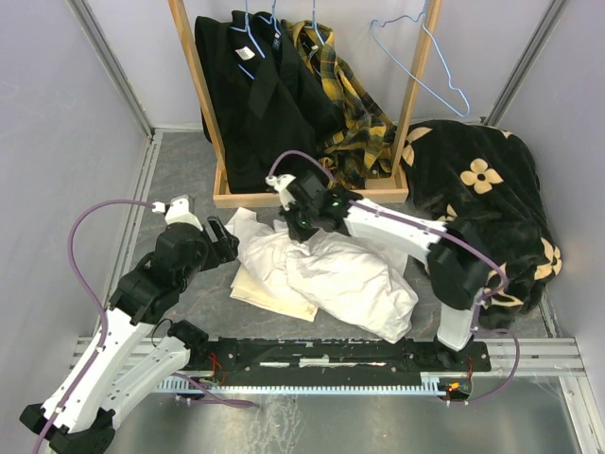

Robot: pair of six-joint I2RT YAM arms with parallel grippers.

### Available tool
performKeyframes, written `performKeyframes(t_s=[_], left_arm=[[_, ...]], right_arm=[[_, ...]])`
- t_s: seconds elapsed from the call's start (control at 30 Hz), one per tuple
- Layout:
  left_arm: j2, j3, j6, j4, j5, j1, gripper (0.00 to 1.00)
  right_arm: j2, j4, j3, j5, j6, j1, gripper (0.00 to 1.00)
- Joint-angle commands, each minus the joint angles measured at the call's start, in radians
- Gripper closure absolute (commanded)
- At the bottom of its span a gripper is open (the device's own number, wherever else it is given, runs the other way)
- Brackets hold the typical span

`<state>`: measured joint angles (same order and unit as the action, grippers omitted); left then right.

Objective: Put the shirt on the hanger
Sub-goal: Adjust the shirt at the center of the board.

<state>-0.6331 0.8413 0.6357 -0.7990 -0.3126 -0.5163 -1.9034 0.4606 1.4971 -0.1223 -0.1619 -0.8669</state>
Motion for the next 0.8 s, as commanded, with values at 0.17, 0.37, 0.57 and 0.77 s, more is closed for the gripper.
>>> performKeyframes(t_s=[0.17,0.37,0.57,0.77], left_arm=[[0.009,-0.009,-0.049,0.090,0.050,0.006,0.17],[-0.016,-0.017,-0.059,0.122,0.065,0.006,0.17],[-0.024,-0.024,-0.055,0.140,0.066,0.005,0.17],[-0.024,-0.026,-0.048,0.147,0.052,0.005,0.18]], right_arm=[[0.494,-0.023,-0.201,0.430,0.039,0.018,1.00],[0.656,0.118,-0.093,0.604,0.146,0.019,1.00],[0.668,0.292,0.063,0.570,0.164,0.010,1.00],[0.585,0.323,-0.019,0.547,0.023,-0.176,1.00]])
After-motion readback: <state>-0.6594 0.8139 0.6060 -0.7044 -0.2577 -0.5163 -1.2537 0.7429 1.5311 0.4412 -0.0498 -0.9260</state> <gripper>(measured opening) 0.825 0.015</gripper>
